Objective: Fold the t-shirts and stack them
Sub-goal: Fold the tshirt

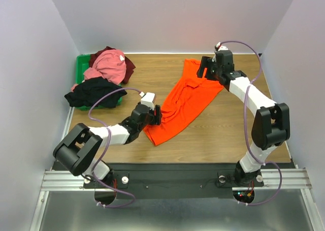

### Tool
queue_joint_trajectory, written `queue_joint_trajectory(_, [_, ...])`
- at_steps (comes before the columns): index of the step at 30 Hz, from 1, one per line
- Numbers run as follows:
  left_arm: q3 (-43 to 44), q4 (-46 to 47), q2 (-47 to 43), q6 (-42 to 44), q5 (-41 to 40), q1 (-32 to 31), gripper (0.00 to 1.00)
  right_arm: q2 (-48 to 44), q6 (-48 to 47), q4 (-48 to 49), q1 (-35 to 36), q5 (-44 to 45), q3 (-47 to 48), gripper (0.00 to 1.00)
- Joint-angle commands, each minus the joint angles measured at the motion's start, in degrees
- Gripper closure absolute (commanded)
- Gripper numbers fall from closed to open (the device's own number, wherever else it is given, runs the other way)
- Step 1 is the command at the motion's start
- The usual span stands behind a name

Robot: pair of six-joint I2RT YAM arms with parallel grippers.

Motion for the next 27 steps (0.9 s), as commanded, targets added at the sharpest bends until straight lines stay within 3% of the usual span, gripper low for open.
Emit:
queue_joint_trajectory(1, [-1.3, 1.2, -1.2, -1.9, -3.3, -0.4, 0.31, 3.1, 1.8, 0.6, -0.2, 3.5, -4.1, 0.16])
queue_joint_trajectory(16, [-2.9, -0.1, 3.9, -5.8, 1.3, -1.3, 0.3, 16.1, 1.4, 0.4, -2.7, 1.2, 0.4, 0.16])
queue_joint_trajectory(27, [-10.4, 3.8, -2.8, -11.6, 2.9, -4.8, 0.3, 26.3, -1.6, -3.3, -2.8, -2.4, 10.6, 0.16])
